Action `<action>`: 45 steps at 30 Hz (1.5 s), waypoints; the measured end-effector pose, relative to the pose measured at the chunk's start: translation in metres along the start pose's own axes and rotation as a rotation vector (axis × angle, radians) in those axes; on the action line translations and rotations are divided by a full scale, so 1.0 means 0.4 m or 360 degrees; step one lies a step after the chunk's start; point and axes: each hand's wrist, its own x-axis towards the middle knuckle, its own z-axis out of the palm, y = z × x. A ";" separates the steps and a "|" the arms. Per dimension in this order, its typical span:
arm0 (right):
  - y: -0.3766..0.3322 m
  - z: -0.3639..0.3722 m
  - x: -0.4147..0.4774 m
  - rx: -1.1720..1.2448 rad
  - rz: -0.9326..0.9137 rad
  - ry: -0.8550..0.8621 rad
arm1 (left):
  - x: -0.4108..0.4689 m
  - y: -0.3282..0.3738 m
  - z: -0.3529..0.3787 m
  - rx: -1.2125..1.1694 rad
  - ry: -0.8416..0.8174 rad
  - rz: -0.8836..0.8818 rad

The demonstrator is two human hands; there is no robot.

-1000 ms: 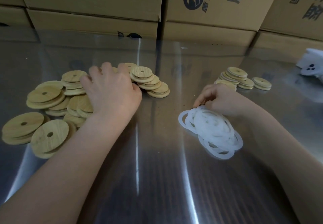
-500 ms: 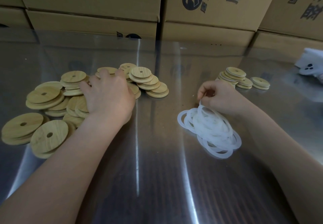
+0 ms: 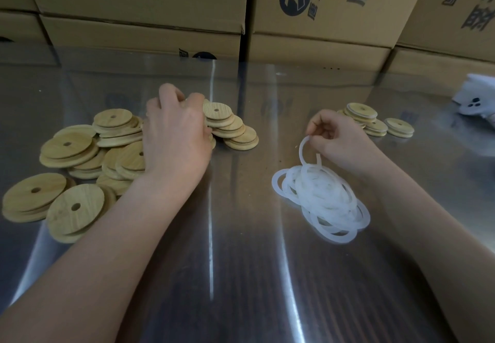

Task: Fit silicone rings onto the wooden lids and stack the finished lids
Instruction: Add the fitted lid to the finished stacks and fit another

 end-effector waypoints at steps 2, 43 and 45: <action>0.002 0.000 0.001 0.0008 0.0000 0.0010 | 0.000 0.004 0.000 -0.0087 0.0067 0.0055; -0.019 0.028 -0.007 0.0187 -0.0209 0.0212 | -0.050 0.078 0.044 -0.1558 -0.0548 -0.0186; -0.021 0.029 -0.008 0.0198 -0.0215 0.0212 | -0.047 0.075 0.045 -0.1558 -0.0563 -0.0187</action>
